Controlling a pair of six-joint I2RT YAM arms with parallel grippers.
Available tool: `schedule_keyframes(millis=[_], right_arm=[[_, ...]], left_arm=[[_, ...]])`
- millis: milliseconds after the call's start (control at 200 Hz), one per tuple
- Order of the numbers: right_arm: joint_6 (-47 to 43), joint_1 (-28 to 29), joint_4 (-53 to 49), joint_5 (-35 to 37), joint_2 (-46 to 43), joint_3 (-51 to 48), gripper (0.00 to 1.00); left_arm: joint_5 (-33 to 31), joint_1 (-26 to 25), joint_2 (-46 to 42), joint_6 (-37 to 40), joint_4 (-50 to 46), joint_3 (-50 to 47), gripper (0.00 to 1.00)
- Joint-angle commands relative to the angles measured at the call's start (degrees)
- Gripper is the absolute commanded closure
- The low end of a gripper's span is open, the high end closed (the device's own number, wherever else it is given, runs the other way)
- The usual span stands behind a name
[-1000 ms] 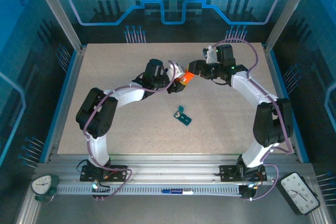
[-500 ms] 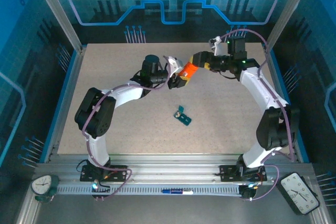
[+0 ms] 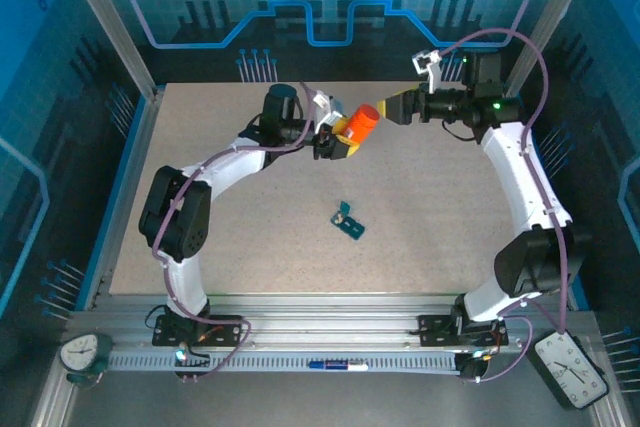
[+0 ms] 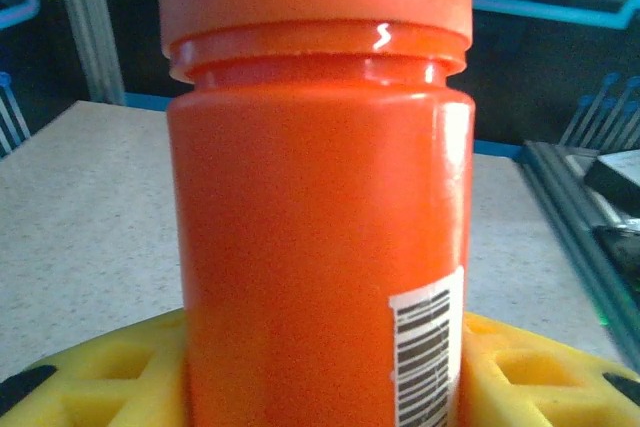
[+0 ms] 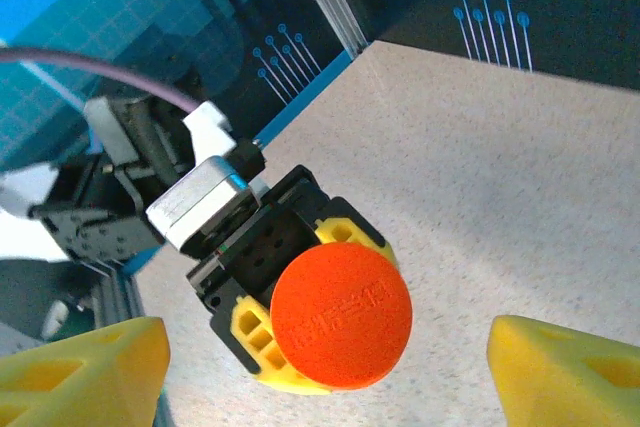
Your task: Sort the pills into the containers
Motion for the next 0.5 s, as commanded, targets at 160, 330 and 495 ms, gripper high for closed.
schedule_keyframes(millis=[160,330,495], right_arm=[[-14.83,2.13,-15.49,-0.42,6.62,8.82,0.12],[-16.63,4.10,-17.72,0.66,8.99,10.94,0.12],[-16.83,4.89,-18.34,0.68,10.48,11.67,0.14]], left_arm=[[7.98,0.29,0.01,2.47,-11.35,5.01,1.00],[8.66,0.30,0.45,2.81,-12.75,5.78,1.00],[9.10,0.33,0.77,3.15,-13.55,6.10,1.00]])
